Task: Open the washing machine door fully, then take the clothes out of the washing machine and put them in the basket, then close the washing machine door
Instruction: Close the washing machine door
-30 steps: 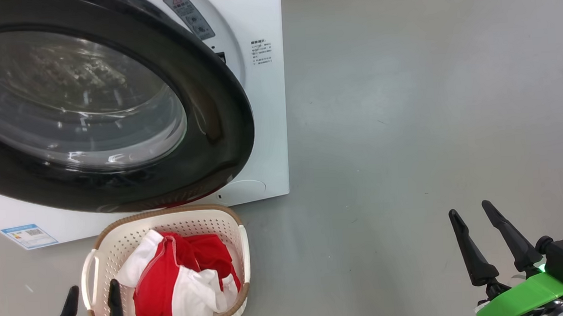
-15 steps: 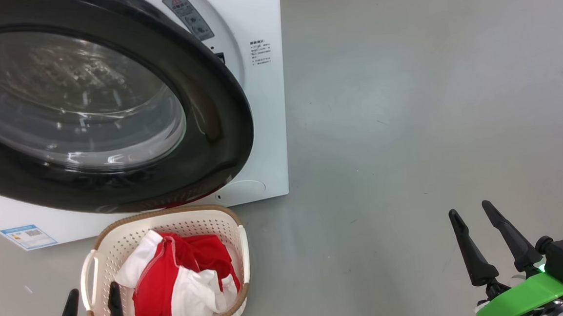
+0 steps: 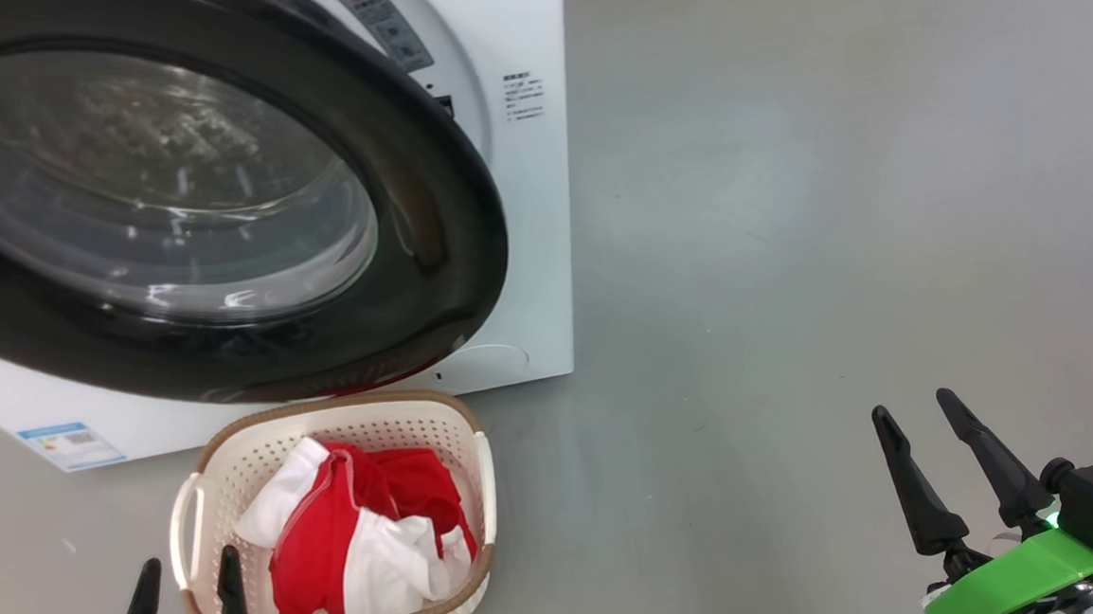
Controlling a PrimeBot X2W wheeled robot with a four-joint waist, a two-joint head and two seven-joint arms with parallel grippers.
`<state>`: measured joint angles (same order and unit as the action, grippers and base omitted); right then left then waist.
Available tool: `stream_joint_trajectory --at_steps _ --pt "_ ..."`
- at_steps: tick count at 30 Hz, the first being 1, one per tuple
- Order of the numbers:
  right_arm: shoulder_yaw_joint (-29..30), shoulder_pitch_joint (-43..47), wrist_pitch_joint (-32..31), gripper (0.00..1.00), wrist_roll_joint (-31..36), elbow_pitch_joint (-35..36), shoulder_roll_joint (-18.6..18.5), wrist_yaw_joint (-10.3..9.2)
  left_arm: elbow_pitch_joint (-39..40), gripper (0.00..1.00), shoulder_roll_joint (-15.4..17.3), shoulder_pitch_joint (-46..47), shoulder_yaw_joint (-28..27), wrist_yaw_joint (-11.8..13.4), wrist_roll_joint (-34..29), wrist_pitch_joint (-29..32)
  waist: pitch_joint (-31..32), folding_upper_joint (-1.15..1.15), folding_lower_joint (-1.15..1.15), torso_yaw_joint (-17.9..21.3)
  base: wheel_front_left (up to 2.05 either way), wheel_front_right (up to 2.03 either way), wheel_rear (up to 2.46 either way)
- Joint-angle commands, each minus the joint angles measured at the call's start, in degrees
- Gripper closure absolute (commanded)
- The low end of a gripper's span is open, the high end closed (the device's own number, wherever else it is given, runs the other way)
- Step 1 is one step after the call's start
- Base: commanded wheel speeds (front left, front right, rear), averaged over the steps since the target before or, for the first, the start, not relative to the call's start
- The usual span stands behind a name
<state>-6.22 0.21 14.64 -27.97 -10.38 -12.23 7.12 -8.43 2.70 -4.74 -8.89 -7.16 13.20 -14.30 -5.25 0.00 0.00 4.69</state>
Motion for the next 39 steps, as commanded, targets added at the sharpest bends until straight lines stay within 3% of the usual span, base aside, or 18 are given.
stream_joint_trajectory --at_steps 1,2,3,4,5,6,24,33,39 --pt "-1.12 -0.38 0.36 0.22 0.73 1.64 -0.96 0.36 1.63 0.00 0.19 1.55 -1.34 -0.33 0.34 -0.70 -0.22 0.00 0.00 -1.05 0.00 0.00 0.00" --pt "-1.32 -0.52 0.36 0.53 0.67 1.70 -1.00 0.36 1.69 0.00 0.19 1.71 -1.21 -0.33 0.48 -0.70 -0.29 0.00 0.00 -1.51 0.00 0.00 0.00" --pt "-1.32 -0.52 0.36 0.53 0.67 1.70 -1.00 0.36 1.69 0.00 0.19 1.71 -1.21 -0.33 0.48 -0.70 -0.29 0.00 0.00 -1.51 0.00 0.00 0.00" --pt "-1.51 -0.70 0.36 0.66 0.61 1.74 -1.04 0.36 1.76 0.00 0.19 1.79 -0.99 -0.33 0.61 -0.70 -0.34 0.00 0.00 -2.01 0.00 0.00 0.00" --pt "-1.77 -0.93 0.36 0.87 0.56 1.76 -1.08 0.36 1.83 0.00 0.19 1.85 -0.83 -0.33 0.77 -0.70 -0.41 0.00 0.00 -2.55 0.00 0.00 0.00" --pt "-2.12 -1.19 0.36 1.00 0.47 1.78 -1.15 0.36 1.89 0.00 0.19 1.88 -0.77 -0.33 0.99 -0.70 -0.47 0.00 0.00 -3.14 0.00 0.00 0.00" --pt "-10.58 -11.50 0.36 1.00 -0.85 0.96 -2.09 0.36 3.92 0.00 0.18 3.44 5.87 2.73 4.08 -0.70 -3.95 0.00 0.00 -18.44 0.00 0.00 0.00" --pt "-11.97 -16.66 0.36 1.00 -1.24 -1.79 -3.13 0.36 5.48 0.00 0.18 4.67 9.96 4.20 5.77 -0.70 -5.47 0.00 0.00 -25.89 0.00 0.00 0.00" --pt "-11.94 -21.46 0.36 1.00 -2.16 -4.05 -3.77 0.36 6.27 0.00 0.18 6.11 12.04 4.83 7.30 -0.70 -8.03 0.00 0.00 -28.64 0.00 0.00 0.00"
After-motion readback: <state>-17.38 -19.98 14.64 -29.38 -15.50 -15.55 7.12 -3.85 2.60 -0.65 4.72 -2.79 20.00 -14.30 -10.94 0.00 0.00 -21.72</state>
